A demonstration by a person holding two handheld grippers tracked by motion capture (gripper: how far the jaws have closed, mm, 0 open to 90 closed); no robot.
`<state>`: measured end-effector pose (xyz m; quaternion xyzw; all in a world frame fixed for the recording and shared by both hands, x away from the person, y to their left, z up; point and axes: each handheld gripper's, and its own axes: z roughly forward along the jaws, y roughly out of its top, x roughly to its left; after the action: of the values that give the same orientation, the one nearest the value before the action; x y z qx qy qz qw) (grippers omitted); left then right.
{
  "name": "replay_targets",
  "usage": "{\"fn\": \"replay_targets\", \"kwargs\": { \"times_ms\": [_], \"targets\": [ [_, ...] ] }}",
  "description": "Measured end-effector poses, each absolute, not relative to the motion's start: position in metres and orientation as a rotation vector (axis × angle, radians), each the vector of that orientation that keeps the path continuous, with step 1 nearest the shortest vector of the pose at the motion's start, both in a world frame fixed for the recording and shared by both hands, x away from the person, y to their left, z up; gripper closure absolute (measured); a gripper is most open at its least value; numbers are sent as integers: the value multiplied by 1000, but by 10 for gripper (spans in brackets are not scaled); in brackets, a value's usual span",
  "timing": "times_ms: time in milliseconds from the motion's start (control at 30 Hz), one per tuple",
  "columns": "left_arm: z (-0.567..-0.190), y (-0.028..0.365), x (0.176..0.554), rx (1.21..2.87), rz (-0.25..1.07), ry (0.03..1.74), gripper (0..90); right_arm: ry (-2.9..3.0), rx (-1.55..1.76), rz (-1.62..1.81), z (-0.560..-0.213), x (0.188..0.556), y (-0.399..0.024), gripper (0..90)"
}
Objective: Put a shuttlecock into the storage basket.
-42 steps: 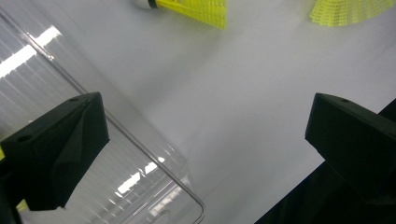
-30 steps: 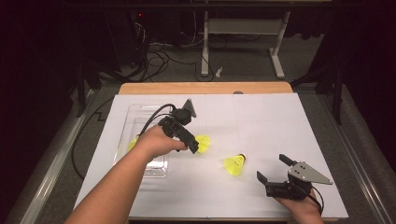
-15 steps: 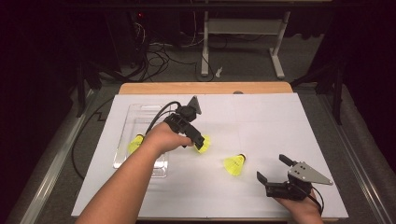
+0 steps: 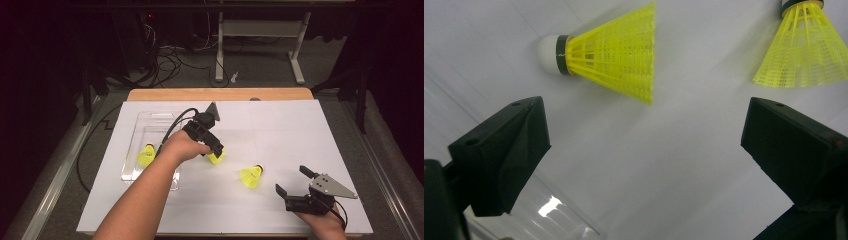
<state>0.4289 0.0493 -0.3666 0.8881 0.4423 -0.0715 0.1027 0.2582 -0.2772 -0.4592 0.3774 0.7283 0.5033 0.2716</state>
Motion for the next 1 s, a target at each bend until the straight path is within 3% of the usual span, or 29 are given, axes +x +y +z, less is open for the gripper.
{"fn": "replay_targets", "kwargs": {
  "times_ms": [233,1000],
  "targets": [
    [-374,49,434,2596,-208,1342,191,1967,1014,1354,-460,259,-277,2],
    [-403,42,435,2632,-209,1383,419,1965,1018,1359,-460,258,-278,2]
  ]
}}
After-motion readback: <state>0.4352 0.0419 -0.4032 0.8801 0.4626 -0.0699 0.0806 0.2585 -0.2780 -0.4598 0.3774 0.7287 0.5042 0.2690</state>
